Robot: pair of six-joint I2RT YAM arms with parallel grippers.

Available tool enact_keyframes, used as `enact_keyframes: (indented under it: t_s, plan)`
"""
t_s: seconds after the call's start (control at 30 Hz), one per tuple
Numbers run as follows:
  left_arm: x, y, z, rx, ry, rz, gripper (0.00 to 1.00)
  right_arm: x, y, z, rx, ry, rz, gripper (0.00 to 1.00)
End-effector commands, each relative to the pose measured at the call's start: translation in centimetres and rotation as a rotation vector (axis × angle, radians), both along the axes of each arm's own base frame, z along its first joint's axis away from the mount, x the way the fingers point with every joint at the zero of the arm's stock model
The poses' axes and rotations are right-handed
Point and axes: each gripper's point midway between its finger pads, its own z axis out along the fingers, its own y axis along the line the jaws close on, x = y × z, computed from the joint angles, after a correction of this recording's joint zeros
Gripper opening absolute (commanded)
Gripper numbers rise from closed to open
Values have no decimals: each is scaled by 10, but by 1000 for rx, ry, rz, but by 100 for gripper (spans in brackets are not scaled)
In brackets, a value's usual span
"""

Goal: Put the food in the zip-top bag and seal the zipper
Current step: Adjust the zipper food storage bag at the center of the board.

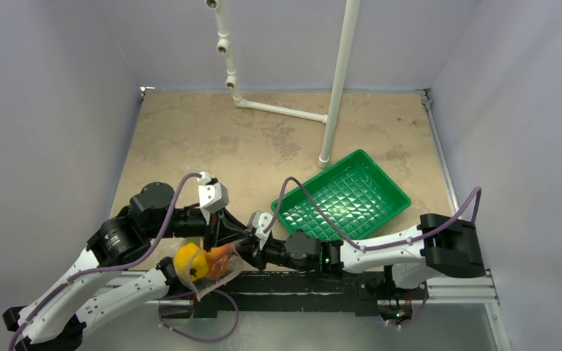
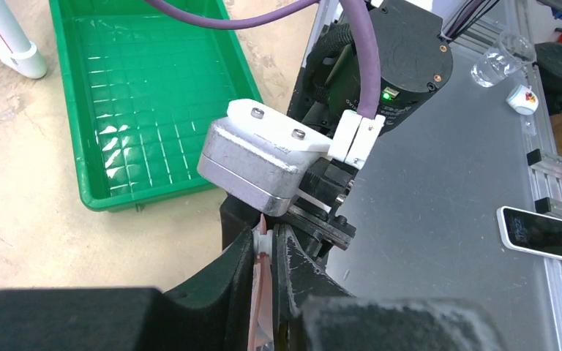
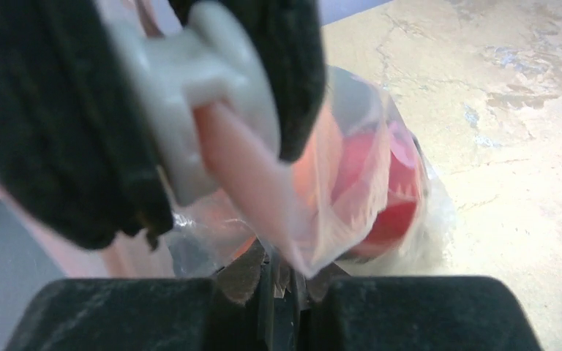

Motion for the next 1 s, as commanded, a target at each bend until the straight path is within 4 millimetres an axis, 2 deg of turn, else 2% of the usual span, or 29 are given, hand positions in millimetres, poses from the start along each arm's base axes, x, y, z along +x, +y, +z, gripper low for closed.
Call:
enact_keyframes:
  t_s: [0.0, 0.07, 0.1, 0.2, 0.23, 0.27, 0.37, 0.47, 0.7, 0.97]
  plan:
    - [-3, -6, 20, -68, -19, -24, 0, 8, -3, 43, 120, -16, -55, 10]
    - [-3, -5, 21, -69, -20, -26, 0, 8, -7, 46, 127, -15, -56, 11]
    - [-4, -4, 22, -70, -20, -24, 0, 8, -9, 47, 130, -14, -57, 15]
    - [-5, -3, 24, -73, -22, -26, 0, 9, -18, 48, 138, -2, -77, 55]
    - [-5, -3, 25, -75, -24, -23, 0, 11, -23, 47, 136, -2, -86, 63]
    - [-5, -2, 26, -76, -26, -24, 0, 12, -28, 48, 140, -1, -95, 69]
    - [-6, 0, 29, -78, -34, -23, 0, 10, -44, 58, 167, -11, -91, 78]
    - [-8, 0, 32, -78, -36, -30, 0, 6, -55, 69, 184, -49, -61, 83]
    - [-20, -2, 40, -78, -20, -106, 0, 3, -67, 101, 225, -152, -35, 85]
    - [-25, -3, 47, -73, -15, -143, 0, 0, -53, 123, 209, -280, 13, 84]
